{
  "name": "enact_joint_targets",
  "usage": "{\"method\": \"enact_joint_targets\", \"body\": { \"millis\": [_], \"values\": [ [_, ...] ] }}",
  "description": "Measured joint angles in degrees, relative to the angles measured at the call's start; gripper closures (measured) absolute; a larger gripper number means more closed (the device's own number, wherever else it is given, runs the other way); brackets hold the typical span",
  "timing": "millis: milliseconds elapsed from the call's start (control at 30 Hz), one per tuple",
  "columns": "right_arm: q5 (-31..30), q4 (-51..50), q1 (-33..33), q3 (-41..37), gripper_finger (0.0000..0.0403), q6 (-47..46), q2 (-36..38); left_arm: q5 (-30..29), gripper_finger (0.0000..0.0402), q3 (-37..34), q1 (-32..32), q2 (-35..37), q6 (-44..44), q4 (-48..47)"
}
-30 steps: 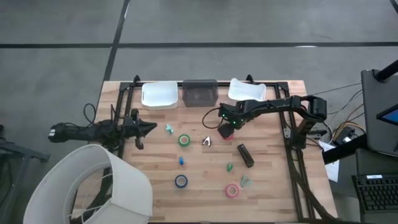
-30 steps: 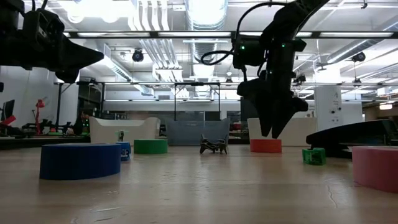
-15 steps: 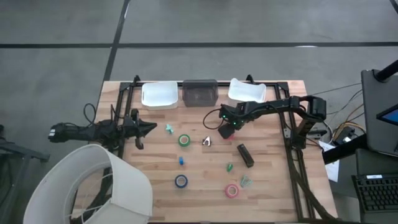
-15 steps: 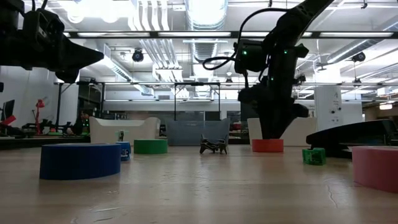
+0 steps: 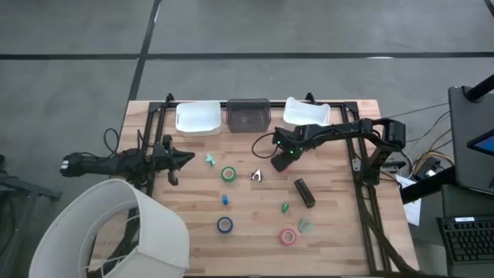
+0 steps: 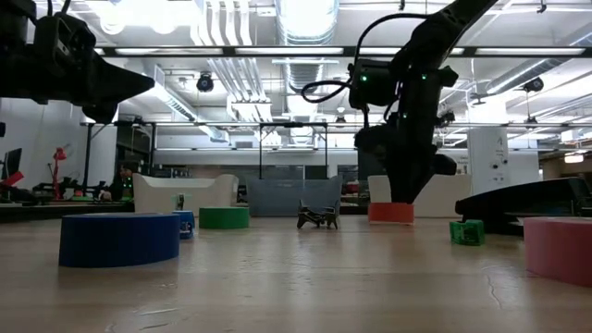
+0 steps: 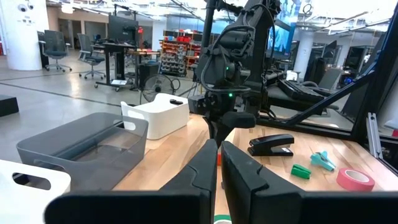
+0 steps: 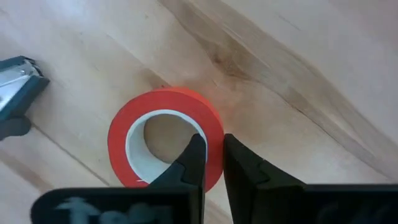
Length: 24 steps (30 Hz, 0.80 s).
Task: Pick and place Stapler, Stapler remover, tape
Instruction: Put the red tape into the right white bin
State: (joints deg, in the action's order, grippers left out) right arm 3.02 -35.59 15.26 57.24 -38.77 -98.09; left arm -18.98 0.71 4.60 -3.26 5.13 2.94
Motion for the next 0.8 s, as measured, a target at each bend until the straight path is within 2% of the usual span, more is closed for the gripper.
{"method": "enact_joint_targets", "body": {
  "millis": [233,367,600,800],
  "values": [
    [1.4,-0.9,2.6,4.4,0.0369,2.4,4.6,0.0,0.0376,0.0,0.0,0.0,0.0,0.0],
    [-2.0,-4.5,5.9,7.8,0.0369,4.9,8.0,0.0,0.0376,0.0,0.0,0.0,0.0,0.0],
    [-7.8,-12.6,15.1,11.7,0.0369,10.9,12.4,0.0,0.0376,0.0,0.0,0.0,0.0,0.0],
    [-10.3,-14.7,25.5,9.8,0.0369,13.8,13.7,0.0,0.0376,0.0,0.0,0.0,0.0,0.0]
  ]
}}
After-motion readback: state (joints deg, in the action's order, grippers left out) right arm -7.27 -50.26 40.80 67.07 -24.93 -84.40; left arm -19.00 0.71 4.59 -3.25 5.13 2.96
